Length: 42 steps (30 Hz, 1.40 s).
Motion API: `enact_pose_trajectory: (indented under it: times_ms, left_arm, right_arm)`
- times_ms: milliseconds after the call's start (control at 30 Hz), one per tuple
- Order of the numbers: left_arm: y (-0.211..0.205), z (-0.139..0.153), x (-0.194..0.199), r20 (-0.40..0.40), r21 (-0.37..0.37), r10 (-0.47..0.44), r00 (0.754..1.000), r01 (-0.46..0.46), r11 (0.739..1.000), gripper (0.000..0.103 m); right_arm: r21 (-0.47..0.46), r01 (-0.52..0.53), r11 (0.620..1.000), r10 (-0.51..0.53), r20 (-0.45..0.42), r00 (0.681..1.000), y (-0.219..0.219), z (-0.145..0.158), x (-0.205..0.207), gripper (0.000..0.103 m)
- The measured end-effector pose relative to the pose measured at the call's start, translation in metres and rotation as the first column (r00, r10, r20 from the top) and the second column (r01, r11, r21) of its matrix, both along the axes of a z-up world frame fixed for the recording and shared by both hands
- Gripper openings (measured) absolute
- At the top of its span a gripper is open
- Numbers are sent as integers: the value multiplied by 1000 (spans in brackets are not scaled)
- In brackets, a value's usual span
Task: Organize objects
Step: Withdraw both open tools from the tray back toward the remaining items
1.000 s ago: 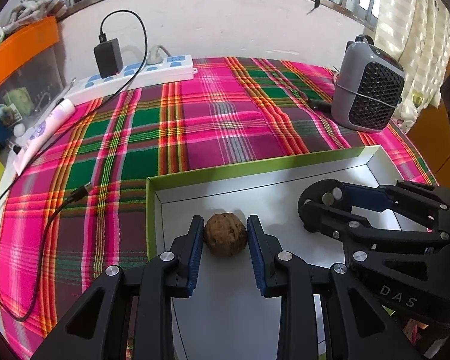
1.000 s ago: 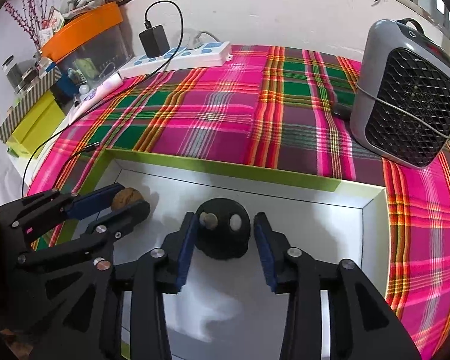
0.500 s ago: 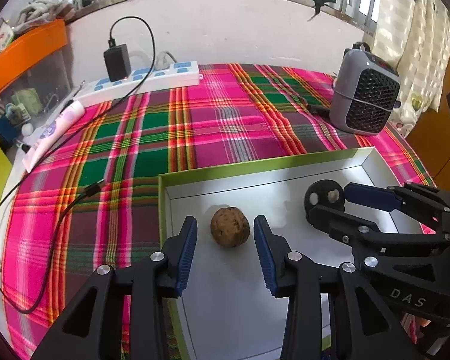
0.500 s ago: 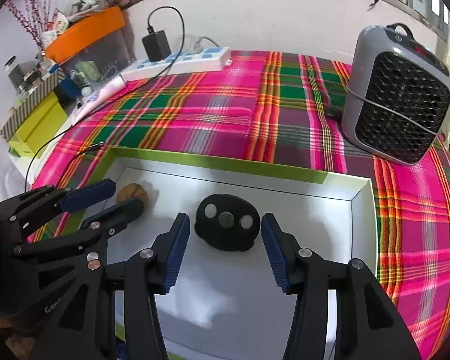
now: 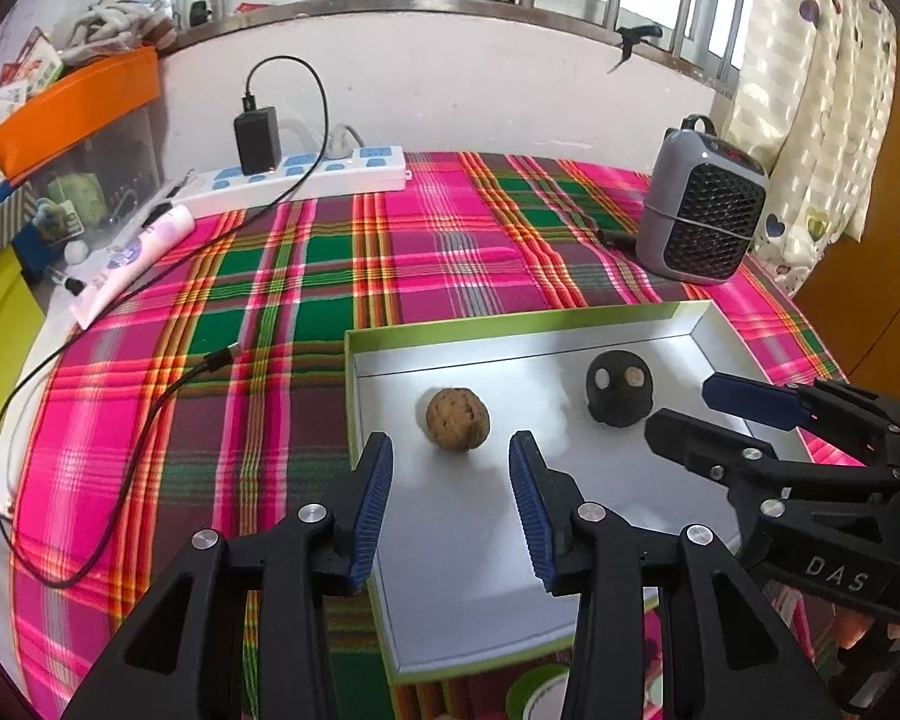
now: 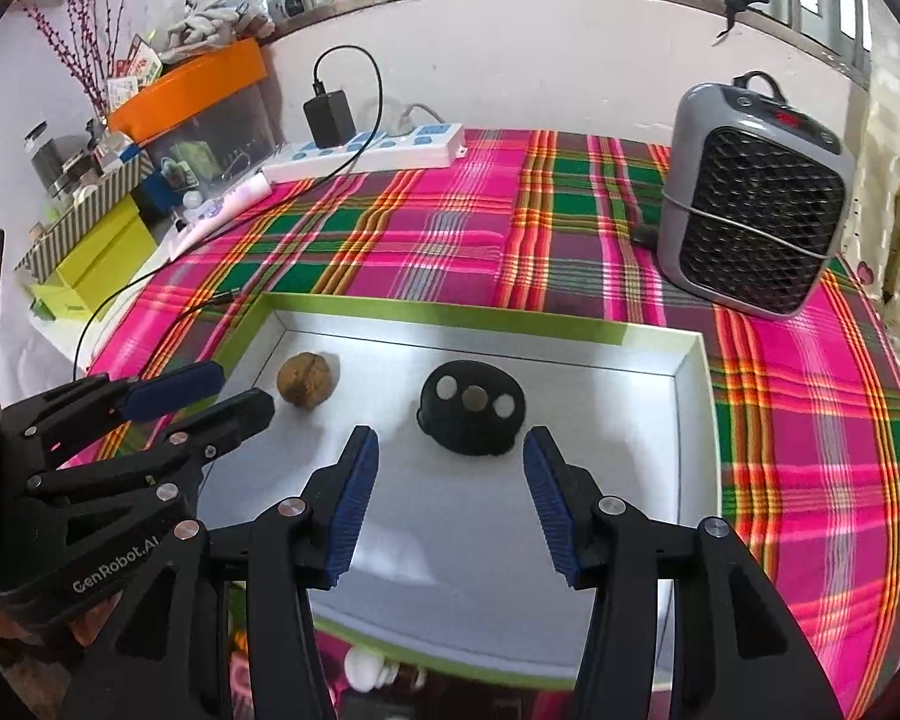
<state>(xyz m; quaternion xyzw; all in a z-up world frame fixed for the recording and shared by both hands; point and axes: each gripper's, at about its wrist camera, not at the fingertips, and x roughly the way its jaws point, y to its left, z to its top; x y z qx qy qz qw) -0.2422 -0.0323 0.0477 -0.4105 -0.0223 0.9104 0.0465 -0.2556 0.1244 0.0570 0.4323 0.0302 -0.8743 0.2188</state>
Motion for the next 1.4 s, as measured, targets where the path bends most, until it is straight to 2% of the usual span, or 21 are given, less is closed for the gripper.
enact_pose_trajectory:
  times_ms: [567, 1067, 1233, 1400]
  left_arm:
    - [-11, 5, 47, -49, -1, 3, 999, -3, 1000, 40]
    - [-26, 0, 91, -60, 77, 4, 998, 0, 997, 41]
    - [-30, -6, 103, -55, 82, 2, 998, 2, 997, 43]
    - [-30, -11, 115, -69, 78, -26, 997, 31, 996, 43]
  right_arm:
    - [-12, 25, 1000, -26, -76, 997, 11, 8, 51, 52]
    - [-22, 36, 999, -38, -117, 992, 28, 7, 96, 52]
    - [11, 34, 999, -32, -139, 990, 32, 5, 111, 52]
    - [-6, 42, 999, -42, -122, 992, 40, 0, 120, 52]
